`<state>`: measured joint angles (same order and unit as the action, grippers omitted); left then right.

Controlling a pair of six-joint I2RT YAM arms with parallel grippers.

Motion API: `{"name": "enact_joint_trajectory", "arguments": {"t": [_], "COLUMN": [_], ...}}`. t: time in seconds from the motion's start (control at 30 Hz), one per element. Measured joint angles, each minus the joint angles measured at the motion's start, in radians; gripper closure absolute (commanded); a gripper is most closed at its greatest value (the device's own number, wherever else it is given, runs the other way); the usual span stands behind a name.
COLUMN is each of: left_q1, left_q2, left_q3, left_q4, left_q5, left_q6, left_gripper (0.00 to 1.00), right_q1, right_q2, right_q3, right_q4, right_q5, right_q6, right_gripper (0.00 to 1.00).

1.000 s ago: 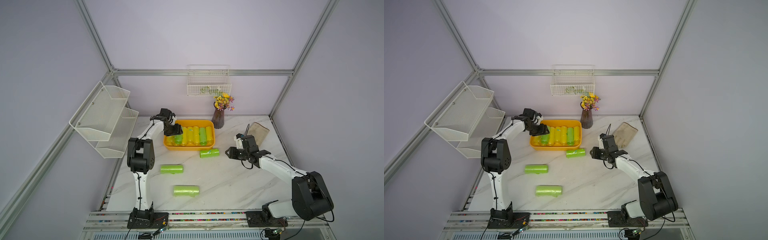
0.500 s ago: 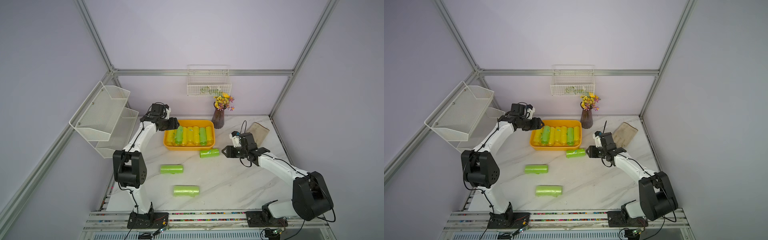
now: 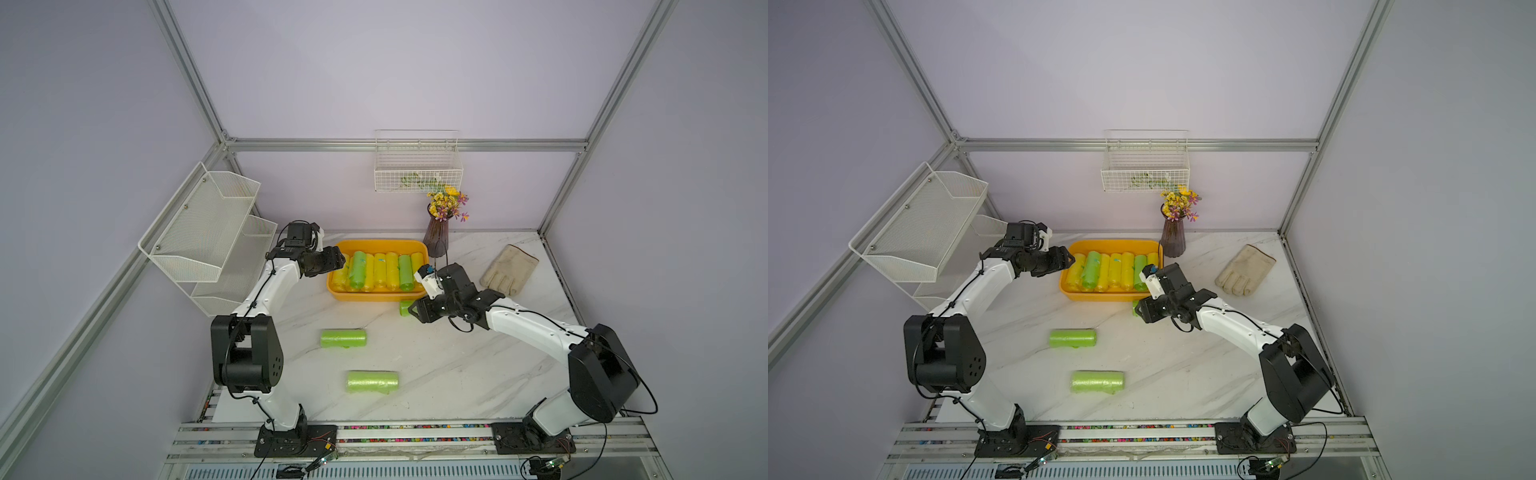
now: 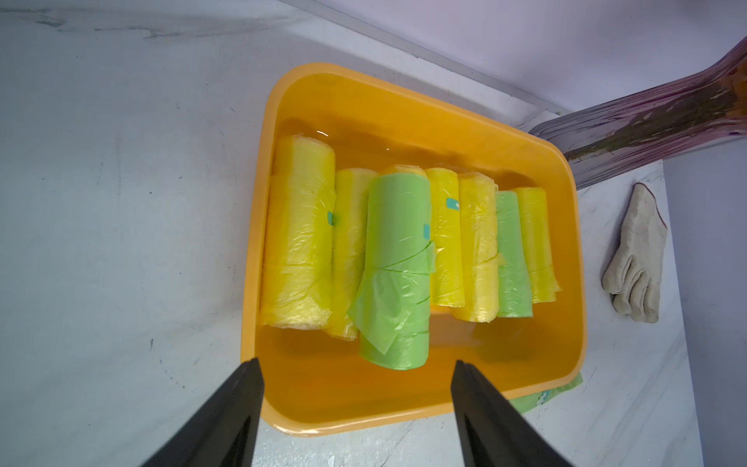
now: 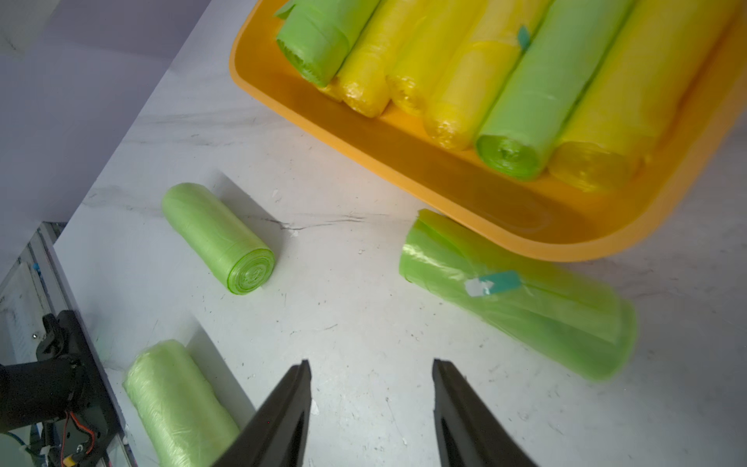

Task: Put the roll of trash bags into the storage box
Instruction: Place the roll of trash bags in the storage box, then pick up the roll of trash bags from the center of the board.

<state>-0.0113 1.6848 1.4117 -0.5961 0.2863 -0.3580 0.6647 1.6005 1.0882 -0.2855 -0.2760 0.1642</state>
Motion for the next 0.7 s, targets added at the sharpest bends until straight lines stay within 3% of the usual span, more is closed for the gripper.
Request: {"name": "enact_joint_trajectory", "arguments": {"t": [0.37,0.7], "left_q1": [0.056,0.070], "left_q2": [-0.069,-0.070], "left_q3": [-0.106,-0.149], "left_q4": [0.063,0.096], "left_q5": [0.006,0.023], "left_q6": [-0.045,-0.069], "left_gripper": [0.27,0.27], "right_q1": [0.220,0.337], "right_q2": [0.251,0.407], "right_q3": [0.260,0.440], "right_q4": [-0.047,-0.099], "right_q5": [0.037,0.084], "right_q6": [-0.148,-0.306], "right_gripper": [0.40,0.36]}}
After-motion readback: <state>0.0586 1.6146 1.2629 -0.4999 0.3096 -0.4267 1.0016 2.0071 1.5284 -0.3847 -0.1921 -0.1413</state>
